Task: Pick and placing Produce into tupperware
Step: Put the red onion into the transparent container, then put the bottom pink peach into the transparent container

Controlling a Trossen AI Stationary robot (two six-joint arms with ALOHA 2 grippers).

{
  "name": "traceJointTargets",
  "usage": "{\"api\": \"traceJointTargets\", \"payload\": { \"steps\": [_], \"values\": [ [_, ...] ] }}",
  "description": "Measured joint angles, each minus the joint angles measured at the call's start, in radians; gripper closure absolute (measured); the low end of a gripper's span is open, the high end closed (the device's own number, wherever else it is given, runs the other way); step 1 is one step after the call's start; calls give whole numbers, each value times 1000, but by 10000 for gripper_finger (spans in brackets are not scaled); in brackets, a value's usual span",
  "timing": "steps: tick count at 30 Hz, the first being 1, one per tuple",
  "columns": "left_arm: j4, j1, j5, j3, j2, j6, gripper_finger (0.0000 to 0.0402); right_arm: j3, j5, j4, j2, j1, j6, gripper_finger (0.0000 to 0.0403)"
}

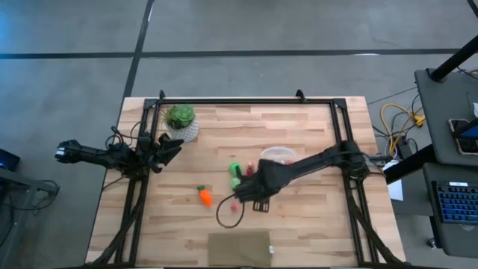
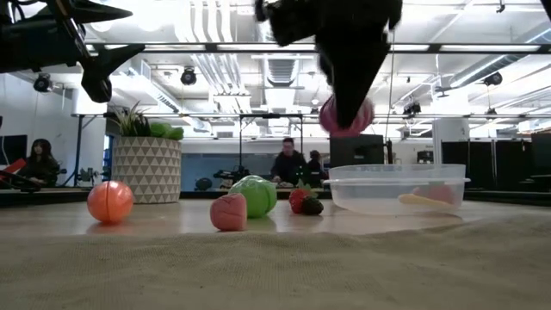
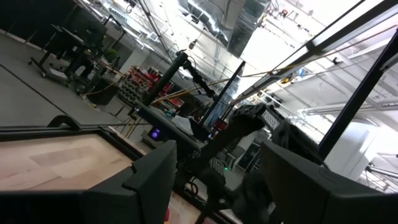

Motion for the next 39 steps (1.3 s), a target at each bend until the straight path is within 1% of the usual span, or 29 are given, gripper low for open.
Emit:
{"api": "traceJointTargets", "payload": {
  "steps": [4,8,10,12,14,16,19,25,28,35,37,39],
  "values": [
    [-1,0,0,0,0,0,183,-71,28,-38,-106,-21,174,143],
    [0,0,0,0,-2,0,183,-231,21,-41,-219,-77,352,143],
    [1,0,0,0,-2,0,183,-328,-23,-4,-273,-119,420,143],
    [2,0,1,0,-2,0,183,-416,-97,69,-307,-162,466,143],
    [2,0,1,0,-2,0,183,-490,-174,122,-313,-202,496,143],
    [2,0,1,0,-2,0,183,-535,-213,187,-314,-225,503,143],
    [2,0,1,0,-2,-1,183,-542,-219,250,-322,-230,504,143],
    [1,0,1,0,0,0,183,-545,-223,254,-292,-228,534,135],
    [1,0,1,0,-1,0,183,-544,-221,256,-276,-227,536,118],
    [0,0,1,0,0,0,183,-544,-220,258,-261,-226,524,64],
    [0,0,1,0,0,0,183,-535,-207,254,-264,-222,506,52],
    [-1,0,1,0,0,0,183,-493,-174,255,-266,-208,447,46]
  ]
}}
